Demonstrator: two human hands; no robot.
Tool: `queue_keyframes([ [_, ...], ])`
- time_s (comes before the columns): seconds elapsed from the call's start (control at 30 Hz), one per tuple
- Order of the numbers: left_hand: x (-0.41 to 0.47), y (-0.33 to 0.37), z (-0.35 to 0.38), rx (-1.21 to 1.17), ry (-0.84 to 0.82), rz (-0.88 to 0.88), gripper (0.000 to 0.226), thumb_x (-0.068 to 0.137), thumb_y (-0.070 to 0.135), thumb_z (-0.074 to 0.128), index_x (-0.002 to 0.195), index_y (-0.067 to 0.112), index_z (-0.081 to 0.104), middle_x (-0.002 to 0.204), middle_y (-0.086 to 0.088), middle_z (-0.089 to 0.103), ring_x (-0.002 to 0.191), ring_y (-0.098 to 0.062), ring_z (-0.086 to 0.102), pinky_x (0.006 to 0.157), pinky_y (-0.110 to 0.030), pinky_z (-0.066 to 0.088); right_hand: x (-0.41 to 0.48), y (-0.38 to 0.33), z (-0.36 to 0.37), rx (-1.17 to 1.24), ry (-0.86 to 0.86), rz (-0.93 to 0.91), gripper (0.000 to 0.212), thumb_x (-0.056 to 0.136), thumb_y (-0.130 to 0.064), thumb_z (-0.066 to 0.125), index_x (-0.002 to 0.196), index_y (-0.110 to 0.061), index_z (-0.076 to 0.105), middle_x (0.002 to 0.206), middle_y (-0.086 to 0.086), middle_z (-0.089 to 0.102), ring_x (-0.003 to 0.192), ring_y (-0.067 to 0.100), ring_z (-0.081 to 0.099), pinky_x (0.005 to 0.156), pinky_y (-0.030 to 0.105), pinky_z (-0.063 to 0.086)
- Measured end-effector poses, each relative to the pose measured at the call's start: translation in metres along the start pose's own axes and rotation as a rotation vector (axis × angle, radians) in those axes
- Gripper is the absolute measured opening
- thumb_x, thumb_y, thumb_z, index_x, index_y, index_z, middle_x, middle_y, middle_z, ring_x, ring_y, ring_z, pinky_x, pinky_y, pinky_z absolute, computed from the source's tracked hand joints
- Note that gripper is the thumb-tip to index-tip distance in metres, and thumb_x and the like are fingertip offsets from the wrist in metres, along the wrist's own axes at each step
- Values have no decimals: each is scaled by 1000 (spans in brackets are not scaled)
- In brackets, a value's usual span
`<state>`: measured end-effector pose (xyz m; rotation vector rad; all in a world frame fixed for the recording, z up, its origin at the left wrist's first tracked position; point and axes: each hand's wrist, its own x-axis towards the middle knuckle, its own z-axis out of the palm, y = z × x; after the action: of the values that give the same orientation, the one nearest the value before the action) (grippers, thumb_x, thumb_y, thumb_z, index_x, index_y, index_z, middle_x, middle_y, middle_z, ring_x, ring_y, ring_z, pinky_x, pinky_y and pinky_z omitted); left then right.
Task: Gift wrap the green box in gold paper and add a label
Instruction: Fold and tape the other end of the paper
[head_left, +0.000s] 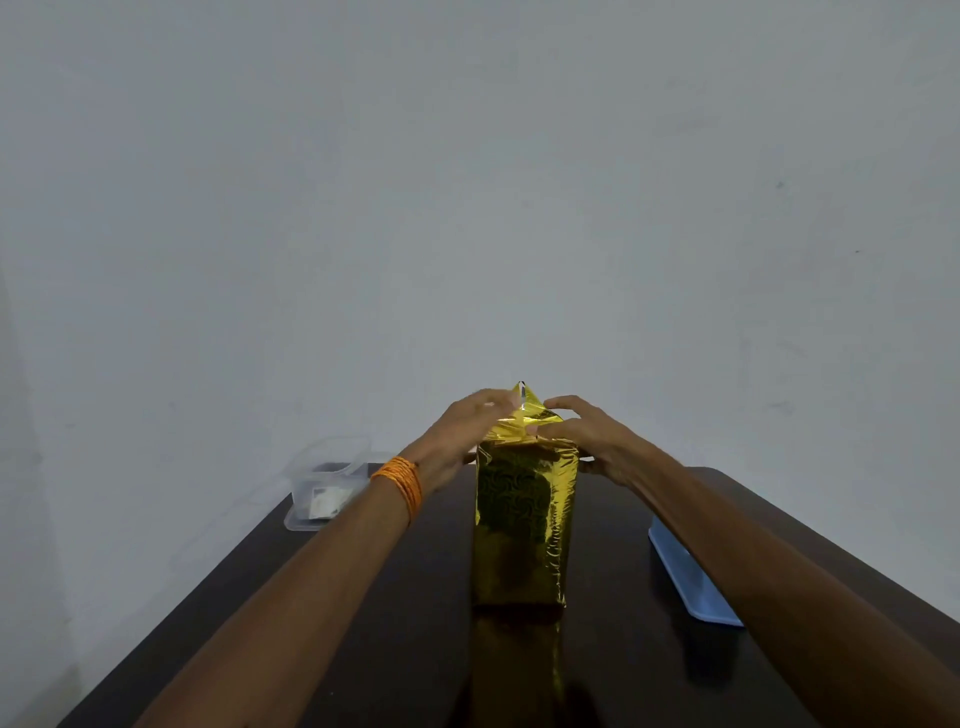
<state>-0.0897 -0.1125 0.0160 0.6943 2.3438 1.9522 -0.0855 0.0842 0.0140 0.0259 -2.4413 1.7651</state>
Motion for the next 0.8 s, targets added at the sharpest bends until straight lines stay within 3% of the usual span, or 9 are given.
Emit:
queue_keyframes([
  [0.07,8,3,-2,-67,87,-35,40,89,40,68,126,36,54,131,-2,57,111,-19,58,92,-42,49,-1,-1,4,17,2,-12,49,83,-27,79,126,-30,55,103,2,63,91,17,61,77,31,48],
  [0.17,14,-1,0,-73,62,-140,75,80,18,79,140,38,36,129,-9,53,107,-25,59,74,-37,51,-2,1,4,56,3,3,47,85,-23,77,126,-28,56,101,3,64,86,15,61,71,30,47],
  [0.23,19,-5,1,-124,68,-198,82,78,6,78,142,36,35,133,-16,51,107,-29,58,68,-36,52,-2,4,3,87,-6,11,46,85,-21,76,126,-28,56,101,4,66,84,15,61,68,28,47],
  [0.3,23,-5,3,-187,81,-229,77,80,-1,74,139,36,40,134,-18,49,104,-31,61,65,-37,55,0,7,3,105,-8,13,45,85,-23,76,125,-28,57,103,6,67,86,16,63,68,29,48],
  [0.43,26,-6,4,-165,68,-214,63,90,-1,59,136,39,43,142,-18,41,112,-35,59,77,-40,57,4,9,7,121,3,7,41,82,-25,78,119,-30,60,111,10,68,97,21,64,73,33,50],
  [0.53,21,-8,3,-92,56,-190,69,87,11,70,142,38,37,136,-15,45,111,-33,59,75,-38,57,5,10,6,128,5,-1,42,80,-27,80,117,-31,61,112,9,68,101,23,66,78,35,53],
  [0.6,22,-8,2,-123,46,-191,77,81,9,76,141,38,38,133,-17,49,110,-35,60,73,-40,59,2,9,6,133,-1,-6,43,81,-25,80,118,-29,60,109,9,68,98,22,66,77,35,53],
  [0.73,22,-6,-3,-205,93,-190,63,90,-3,61,136,35,44,126,-19,51,101,-31,63,65,-37,58,-1,7,8,146,6,3,42,82,-24,79,119,-25,60,106,8,68,96,19,63,74,33,48],
  [0.8,17,-10,-7,-226,106,-175,59,92,1,58,139,32,42,117,-14,54,93,-29,61,72,-40,55,-3,6,9,154,14,8,43,81,-24,80,119,-25,60,105,6,68,93,17,62,72,31,46],
])
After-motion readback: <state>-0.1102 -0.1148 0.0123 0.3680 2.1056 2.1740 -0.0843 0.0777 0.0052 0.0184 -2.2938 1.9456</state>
